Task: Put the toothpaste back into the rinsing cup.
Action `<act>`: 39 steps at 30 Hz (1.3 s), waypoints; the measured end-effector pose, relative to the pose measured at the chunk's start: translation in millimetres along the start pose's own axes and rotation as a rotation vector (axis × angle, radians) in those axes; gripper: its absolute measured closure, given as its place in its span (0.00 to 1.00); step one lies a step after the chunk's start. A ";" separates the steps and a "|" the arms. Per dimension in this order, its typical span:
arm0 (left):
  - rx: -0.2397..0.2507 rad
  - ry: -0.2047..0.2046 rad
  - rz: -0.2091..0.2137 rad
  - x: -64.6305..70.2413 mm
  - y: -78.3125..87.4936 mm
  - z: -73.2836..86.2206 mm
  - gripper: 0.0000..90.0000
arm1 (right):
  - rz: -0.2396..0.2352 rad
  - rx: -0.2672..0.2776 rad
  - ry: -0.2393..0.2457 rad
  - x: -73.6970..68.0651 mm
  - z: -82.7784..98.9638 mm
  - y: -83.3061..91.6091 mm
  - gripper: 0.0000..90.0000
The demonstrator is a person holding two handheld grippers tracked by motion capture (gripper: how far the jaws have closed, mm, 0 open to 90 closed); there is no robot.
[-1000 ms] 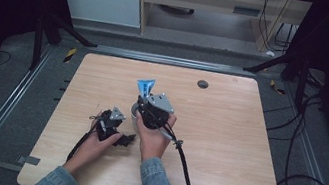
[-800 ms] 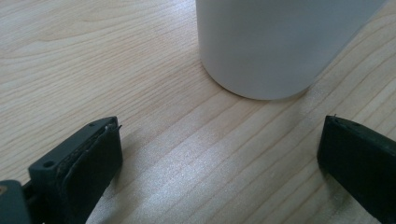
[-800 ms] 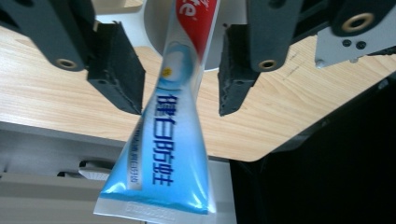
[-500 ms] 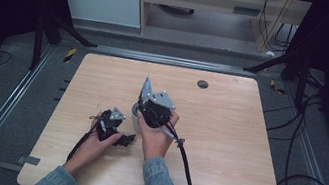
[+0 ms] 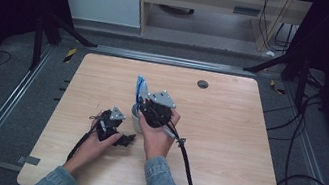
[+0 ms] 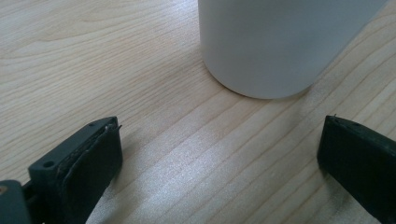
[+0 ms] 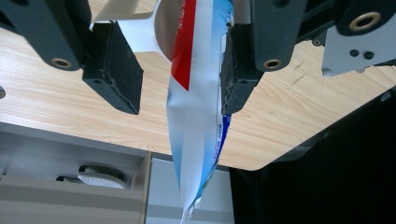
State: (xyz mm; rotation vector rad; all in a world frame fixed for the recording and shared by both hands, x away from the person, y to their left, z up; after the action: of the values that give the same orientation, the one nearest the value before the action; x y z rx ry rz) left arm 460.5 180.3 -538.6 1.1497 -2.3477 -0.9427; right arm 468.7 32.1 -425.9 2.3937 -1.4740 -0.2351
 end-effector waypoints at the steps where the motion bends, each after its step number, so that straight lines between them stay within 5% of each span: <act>1: 0.000 0.000 0.000 0.0 0.0 0.0 0.00 | -0.001 -0.001 -0.001 0.1 -0.4 0.6 0.54; 13: 0.000 0.000 0.000 0.0 -0.1 0.0 0.00 | -0.016 -0.086 0.065 14.3 0.1 8.7 0.37; 23: -0.001 -0.002 0.000 -0.1 -0.1 -0.1 0.00 | 0.033 -0.210 0.112 50.1 5.4 15.7 0.22; 39: -0.004 -0.001 0.000 0.0 -0.3 -0.3 0.00 | 0.066 -0.266 0.116 94.4 10.2 30.9 0.15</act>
State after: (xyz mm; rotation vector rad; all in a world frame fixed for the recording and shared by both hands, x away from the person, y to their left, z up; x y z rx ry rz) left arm 460.8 180.1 -538.5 1.1473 -2.3455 -0.9479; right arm 482.6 -66.7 -422.1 2.1093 -1.3727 -0.2544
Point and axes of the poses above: each handheld gripper's, and its own axes: y roughly backward along the jaws, z roughly out of its underside, x roughly to its right, the point moved 4 cm from there along -y, roughly forward along the jaws, and after that the axes turned 4 degrees about y, right-handed, at the moved point
